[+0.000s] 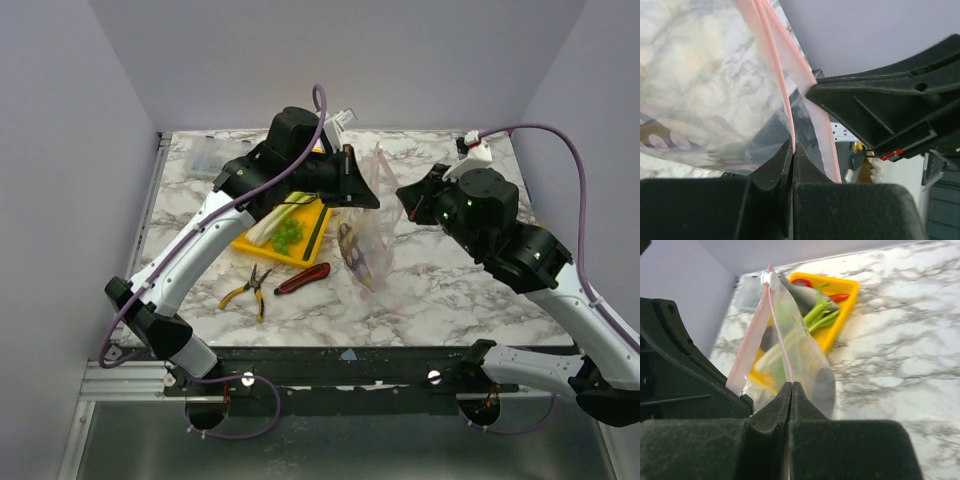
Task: Place the food in the zip-top bag and seal the zipper
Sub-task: Adjust the zipper food storage bag at the center of the board, then pick up the fake fish from the bin, then place the fake fish in the zipper food storage bag.
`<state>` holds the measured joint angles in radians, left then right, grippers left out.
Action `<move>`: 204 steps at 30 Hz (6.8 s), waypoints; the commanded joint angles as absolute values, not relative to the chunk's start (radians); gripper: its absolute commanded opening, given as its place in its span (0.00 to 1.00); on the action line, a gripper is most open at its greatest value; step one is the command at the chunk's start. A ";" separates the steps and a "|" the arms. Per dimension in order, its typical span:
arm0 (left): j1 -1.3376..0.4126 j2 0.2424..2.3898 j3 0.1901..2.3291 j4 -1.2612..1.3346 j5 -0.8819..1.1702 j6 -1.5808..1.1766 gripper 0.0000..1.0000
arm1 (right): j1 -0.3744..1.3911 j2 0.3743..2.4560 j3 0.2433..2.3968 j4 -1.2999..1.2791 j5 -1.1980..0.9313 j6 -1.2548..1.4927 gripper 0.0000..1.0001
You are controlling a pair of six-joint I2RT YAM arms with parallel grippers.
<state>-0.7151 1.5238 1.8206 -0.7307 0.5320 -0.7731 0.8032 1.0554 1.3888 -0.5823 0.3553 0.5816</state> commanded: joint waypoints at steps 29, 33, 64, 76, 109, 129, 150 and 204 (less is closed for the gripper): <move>-0.734 1.755 2.003 -0.668 0.731 -0.905 0.00 | 0.798 1.036 1.368 -0.761 0.552 0.474 0.00; -0.702 1.751 1.879 -0.667 0.702 -0.905 0.00 | 0.798 0.993 1.232 -0.705 0.611 0.528 0.00; -0.705 1.759 1.942 -0.681 0.650 -0.878 0.00 | 0.792 1.129 1.355 -0.818 0.821 0.618 0.01; -0.722 1.921 2.039 -0.611 0.754 -0.941 0.04 | 0.784 0.977 1.308 -0.671 0.823 0.352 0.00; -0.273 1.626 1.492 -0.451 0.065 -0.641 0.66 | 0.783 1.099 1.028 -0.385 0.459 0.407 0.00; -0.201 1.974 1.378 0.407 -0.066 -0.985 0.69 | 0.783 1.138 1.087 -0.399 0.391 0.366 0.00; -0.210 2.084 1.397 0.488 -0.050 -1.076 0.45 | 0.783 1.124 1.092 -0.430 0.405 0.361 0.00; -0.661 0.965 1.096 -0.096 -0.209 -1.273 0.00 | 0.783 1.167 1.120 -0.367 0.296 0.480 0.01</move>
<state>-0.6258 0.9569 1.0538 -0.0288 -0.0013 -1.1839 0.7834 1.1679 1.0904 -0.3962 0.3065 0.4427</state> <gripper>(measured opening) 0.062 0.008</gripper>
